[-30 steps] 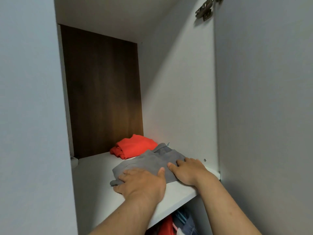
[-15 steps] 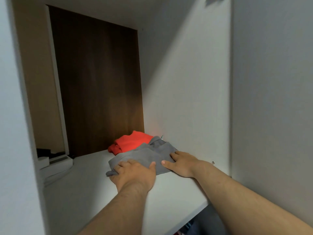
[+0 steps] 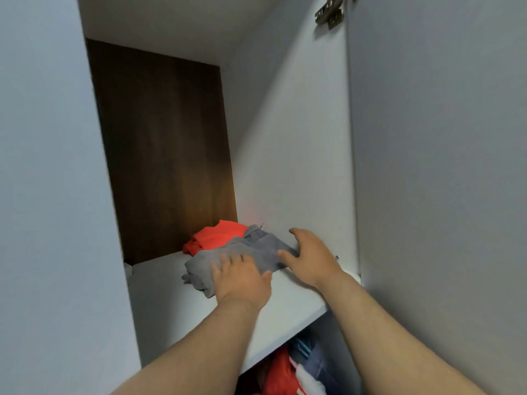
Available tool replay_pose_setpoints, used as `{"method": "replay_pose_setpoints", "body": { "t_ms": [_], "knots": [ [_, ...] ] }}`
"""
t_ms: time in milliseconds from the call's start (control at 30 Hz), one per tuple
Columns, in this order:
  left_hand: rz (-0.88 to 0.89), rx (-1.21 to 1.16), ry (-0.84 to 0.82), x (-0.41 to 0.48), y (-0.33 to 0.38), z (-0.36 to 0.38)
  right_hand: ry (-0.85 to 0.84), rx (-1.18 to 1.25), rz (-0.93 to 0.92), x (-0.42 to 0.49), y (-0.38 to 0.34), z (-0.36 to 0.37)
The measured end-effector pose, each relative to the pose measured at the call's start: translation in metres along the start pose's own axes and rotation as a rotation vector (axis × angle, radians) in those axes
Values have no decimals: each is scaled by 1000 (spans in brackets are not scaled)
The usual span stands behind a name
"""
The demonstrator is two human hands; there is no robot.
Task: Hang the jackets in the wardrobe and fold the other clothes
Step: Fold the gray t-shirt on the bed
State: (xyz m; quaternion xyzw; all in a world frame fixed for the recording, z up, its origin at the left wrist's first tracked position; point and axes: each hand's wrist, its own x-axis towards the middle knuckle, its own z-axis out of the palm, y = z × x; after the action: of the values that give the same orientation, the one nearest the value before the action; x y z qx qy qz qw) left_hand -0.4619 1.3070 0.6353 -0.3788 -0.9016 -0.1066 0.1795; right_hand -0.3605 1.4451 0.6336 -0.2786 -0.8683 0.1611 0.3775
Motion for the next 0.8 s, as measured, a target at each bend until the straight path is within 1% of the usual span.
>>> {"method": "replay_pose_setpoints", "body": {
  "t_ms": [67,100,233,300,367,433,467,500,533,567,633,700,733,800],
  "knots": [
    [31,-64,-49,-10,11,-11,42,18,20,-21,4,-12],
    [62,-66,-47,-17,16,-18,62,13,19,-32,6,-16],
    [214,-5,152,-59,11,-43,183,-18,-31,-81,1,-27],
    [261,-29,179,-87,1,-46,231,-30,-52,-105,-3,-24],
    [335,-115,185,-119,-6,-42,300,-14,-61,-128,-4,-16],
    [495,-270,240,-148,-12,-33,400,13,-87,-146,-4,-8],
    [611,-343,274,-159,-15,-23,458,17,-108,-154,-2,-2],
    [710,-376,321,-169,-17,-11,508,15,-125,-162,2,3],
    [756,-372,346,-178,-19,1,533,8,-134,-170,6,9],
    [760,-353,323,-183,-21,14,530,-2,-139,-178,10,15],
    [697,-377,235,-191,-23,37,479,-34,-127,-193,19,25],
    [648,-421,95,-201,-24,49,419,-56,-89,-208,28,37],
    [632,-387,-9,-205,-23,50,391,-50,-76,-214,31,43],
    [596,-261,-29,-205,-21,57,338,-28,-61,-224,33,53]
  ]
}}
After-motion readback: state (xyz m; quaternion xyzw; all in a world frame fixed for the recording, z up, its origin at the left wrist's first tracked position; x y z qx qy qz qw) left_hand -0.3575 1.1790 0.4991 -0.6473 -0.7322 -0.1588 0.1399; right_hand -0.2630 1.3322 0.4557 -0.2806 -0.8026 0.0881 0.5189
